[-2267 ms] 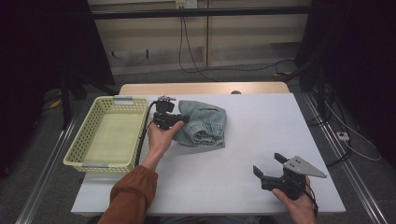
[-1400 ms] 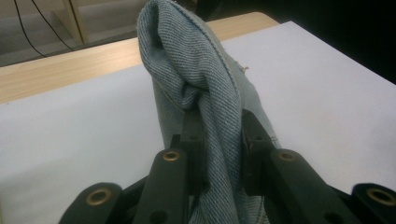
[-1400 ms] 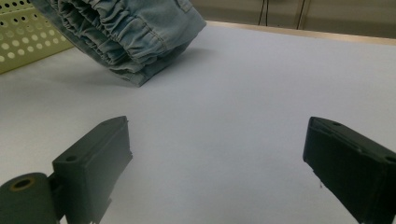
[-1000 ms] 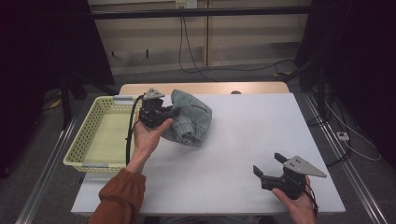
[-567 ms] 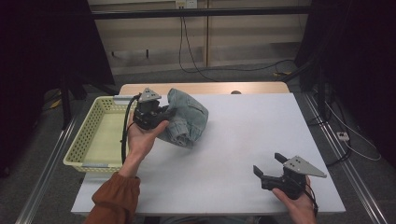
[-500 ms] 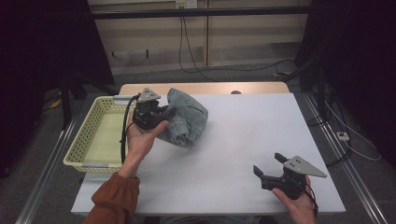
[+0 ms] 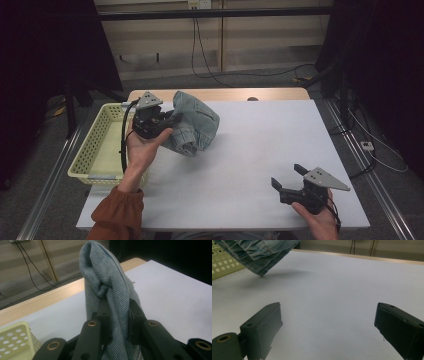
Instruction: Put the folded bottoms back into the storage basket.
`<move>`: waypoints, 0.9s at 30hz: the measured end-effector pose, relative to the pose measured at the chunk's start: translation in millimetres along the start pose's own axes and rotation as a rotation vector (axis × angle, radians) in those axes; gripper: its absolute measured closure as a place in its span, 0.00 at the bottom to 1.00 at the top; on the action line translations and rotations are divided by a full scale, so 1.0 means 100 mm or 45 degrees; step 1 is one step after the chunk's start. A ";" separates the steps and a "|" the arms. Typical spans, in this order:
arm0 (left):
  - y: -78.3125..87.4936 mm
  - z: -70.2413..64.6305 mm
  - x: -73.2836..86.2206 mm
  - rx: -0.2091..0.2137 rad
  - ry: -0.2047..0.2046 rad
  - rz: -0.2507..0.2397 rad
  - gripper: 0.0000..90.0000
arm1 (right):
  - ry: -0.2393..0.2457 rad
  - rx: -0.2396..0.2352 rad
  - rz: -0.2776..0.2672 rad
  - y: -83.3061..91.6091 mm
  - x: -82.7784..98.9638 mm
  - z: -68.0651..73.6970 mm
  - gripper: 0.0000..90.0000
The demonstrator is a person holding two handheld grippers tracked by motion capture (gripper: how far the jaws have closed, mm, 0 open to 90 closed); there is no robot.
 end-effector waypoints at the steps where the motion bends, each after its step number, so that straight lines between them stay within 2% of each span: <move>1: 0.01 0.00 0.00 -0.001 -0.006 0.004 0.85 | 0.000 -0.001 0.001 0.00 0.00 0.00 0.08; 8: 0.11 0.02 -0.06 -0.019 -0.023 -0.012 0.85 | -0.002 -0.001 -0.002 0.00 0.00 0.00 0.08; 13: 0.19 0.03 -0.10 -0.023 -0.016 -0.040 0.85 | -0.002 0.000 -0.002 0.00 0.00 0.00 0.08; 19: 0.27 0.03 -0.14 -0.032 -0.038 -0.046 0.85 | -0.003 -0.003 -0.002 0.00 0.00 0.01 0.08; 27: 0.38 0.06 -0.18 -0.041 -0.032 -0.067 0.85 | -0.002 -0.003 -0.005 0.01 -0.01 0.01 0.08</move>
Point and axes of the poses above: each handheld gripper's, and its own axes: y roughly backward along the jaws, x roughly out of its underside, z roughly to its left, the point moved 9 cm from there along -y, roughly forward along the jaws, and after that the axes turned 8 degrees about -y, right-handed, at the moved point
